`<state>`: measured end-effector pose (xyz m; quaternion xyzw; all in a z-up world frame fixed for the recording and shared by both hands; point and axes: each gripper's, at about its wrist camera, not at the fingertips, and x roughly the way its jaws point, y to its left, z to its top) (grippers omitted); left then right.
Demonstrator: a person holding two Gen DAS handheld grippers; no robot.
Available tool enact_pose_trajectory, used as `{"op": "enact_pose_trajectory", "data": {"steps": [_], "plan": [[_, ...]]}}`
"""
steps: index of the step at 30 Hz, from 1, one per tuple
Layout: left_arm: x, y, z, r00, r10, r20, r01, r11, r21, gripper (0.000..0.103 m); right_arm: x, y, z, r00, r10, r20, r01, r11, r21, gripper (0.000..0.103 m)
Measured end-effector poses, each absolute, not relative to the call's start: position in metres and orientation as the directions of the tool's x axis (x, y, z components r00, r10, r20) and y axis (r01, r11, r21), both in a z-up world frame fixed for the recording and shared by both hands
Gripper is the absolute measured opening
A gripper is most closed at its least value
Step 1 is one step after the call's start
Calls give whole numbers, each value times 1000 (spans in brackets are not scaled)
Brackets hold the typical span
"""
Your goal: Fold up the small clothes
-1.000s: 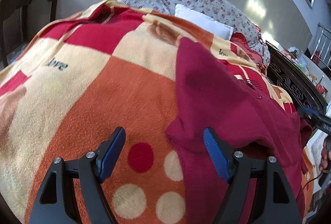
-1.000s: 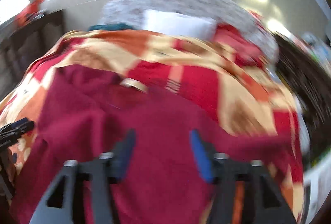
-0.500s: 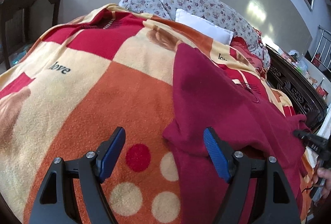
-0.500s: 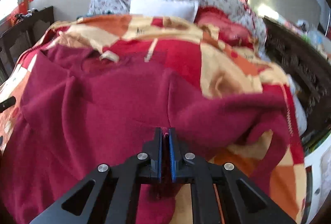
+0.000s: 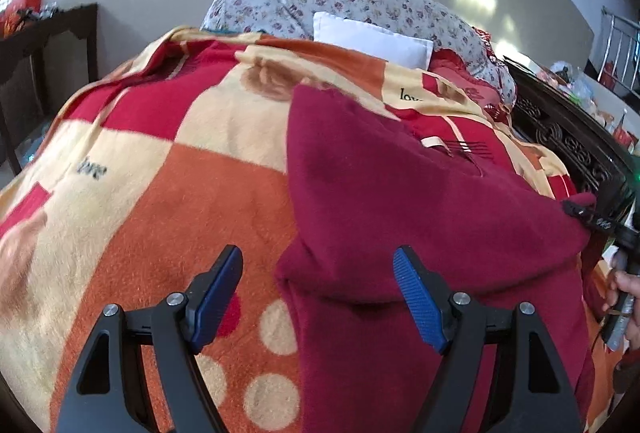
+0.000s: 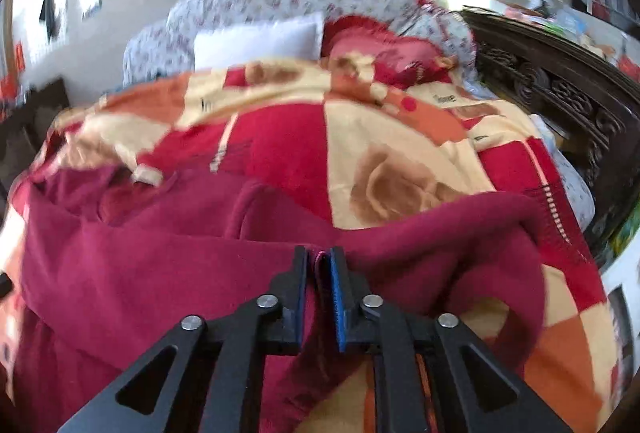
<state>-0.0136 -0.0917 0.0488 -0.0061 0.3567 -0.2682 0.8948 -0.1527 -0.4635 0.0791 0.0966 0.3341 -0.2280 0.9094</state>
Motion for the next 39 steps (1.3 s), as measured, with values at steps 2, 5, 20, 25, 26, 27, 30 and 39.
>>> {"op": "enact_pose_trajectory", "data": {"steps": [2,5,20,25,26,27,30,39], "plan": [[-14,-99,53,605,-472,-641,483,858,-176,77,-166,-457,90,695,-352,-626,477,878,36,25],[-13,-113,57,600,-472,-646,488,856,-172,82,-172,-442,96,720,-305,-623,420,907,41,25],[-12,-165,36,571,-375,-730,495,867,-58,83,-176,-444,72,695,-228,-682,426,895,135,43],[-21,-181,44,581,-379,-720,494,868,-57,83,-180,-434,77,709,-208,-674,399,906,141,47],[-22,-184,46,585,-375,-719,492,869,-54,83,-179,-431,78,711,-206,-673,392,910,136,47],[-24,-186,47,591,-372,-715,487,872,-51,83,-178,-429,77,710,-207,-673,389,912,130,48],[-28,-186,53,612,-367,-701,474,879,-47,83,-171,-428,71,702,-208,-681,386,915,118,49],[-46,-183,78,659,-368,-656,477,879,-15,84,-164,-425,58,689,-195,-698,375,920,114,60]]}}
